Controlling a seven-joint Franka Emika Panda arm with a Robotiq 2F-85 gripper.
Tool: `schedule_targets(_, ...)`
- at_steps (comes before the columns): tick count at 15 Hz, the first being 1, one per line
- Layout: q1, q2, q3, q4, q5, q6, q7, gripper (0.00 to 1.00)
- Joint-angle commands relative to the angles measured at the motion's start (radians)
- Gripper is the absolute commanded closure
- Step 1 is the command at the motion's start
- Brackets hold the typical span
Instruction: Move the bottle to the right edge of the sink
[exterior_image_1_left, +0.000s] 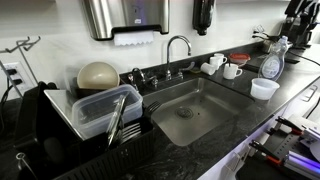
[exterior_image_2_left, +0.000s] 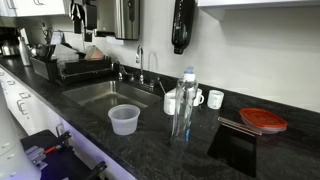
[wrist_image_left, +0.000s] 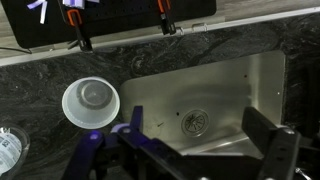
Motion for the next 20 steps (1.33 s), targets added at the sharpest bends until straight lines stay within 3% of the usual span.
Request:
schedule_targets(1,-0.027,0.004,0.017,0.003,0.013,-0.005,-0.017,0.0)
schedule_targets(12,-0.055,0.006,0.009,-0.002,0.009,0.026,-0.004,0.0)
schedule_targets(20,-0.23,0.03,-0.071,-0.027,-0.107,0.126,0.045,0.0)
